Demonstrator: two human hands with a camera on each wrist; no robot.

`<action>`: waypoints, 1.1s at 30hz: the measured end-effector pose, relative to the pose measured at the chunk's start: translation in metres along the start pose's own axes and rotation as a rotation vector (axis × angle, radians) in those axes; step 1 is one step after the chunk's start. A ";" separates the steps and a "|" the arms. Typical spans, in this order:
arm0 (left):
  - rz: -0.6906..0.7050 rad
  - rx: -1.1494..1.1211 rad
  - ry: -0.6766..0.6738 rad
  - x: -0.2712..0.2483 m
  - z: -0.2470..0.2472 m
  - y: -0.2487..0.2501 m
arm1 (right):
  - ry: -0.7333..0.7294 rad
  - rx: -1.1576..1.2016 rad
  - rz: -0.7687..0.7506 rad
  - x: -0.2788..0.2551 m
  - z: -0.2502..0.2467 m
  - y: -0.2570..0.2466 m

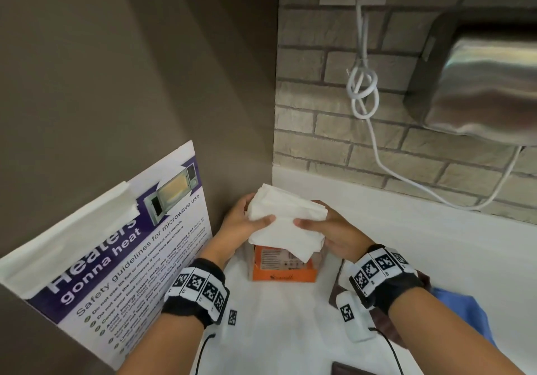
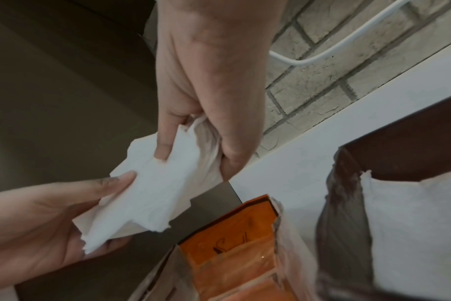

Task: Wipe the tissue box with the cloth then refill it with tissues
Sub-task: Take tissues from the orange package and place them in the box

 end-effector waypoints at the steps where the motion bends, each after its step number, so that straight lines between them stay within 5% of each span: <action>1: 0.005 -0.023 0.016 -0.001 -0.001 0.002 | -0.010 0.023 -0.001 -0.001 0.001 -0.001; 5: 0.062 -0.130 0.138 -0.012 -0.007 0.018 | 0.017 0.130 -0.020 -0.016 0.002 -0.013; 8: 0.051 -0.469 0.184 -0.026 -0.001 0.022 | 0.029 0.255 -0.061 -0.039 0.007 -0.031; 11: 0.023 -0.772 0.068 -0.049 0.030 0.030 | 0.010 0.418 -0.123 -0.068 0.018 -0.048; 15: -0.042 -0.817 -0.114 -0.080 0.079 0.038 | -0.063 0.550 -0.155 -0.106 0.040 -0.051; 20: -0.070 -0.584 0.021 -0.086 0.079 0.024 | 0.136 0.332 -0.138 -0.144 0.018 -0.028; 25: -0.106 -0.433 -0.140 -0.111 0.114 0.021 | 0.363 -0.062 -0.153 -0.164 -0.008 -0.031; 28: -0.147 -0.450 -0.289 -0.131 0.143 0.022 | 0.445 -0.203 -0.304 -0.176 -0.011 -0.044; 33: -0.126 -0.489 -0.278 -0.138 0.155 0.021 | 0.594 -0.525 -0.439 -0.205 -0.016 -0.054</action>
Point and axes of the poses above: each hand's wrist, its own x-axis towards the middle knuckle, its own z-axis out of the palm, y = z × x, the point moved 10 cm from there along x, towards the middle knuckle, and after that the axes turned 1 degree about -x, right-handed, at the moved point
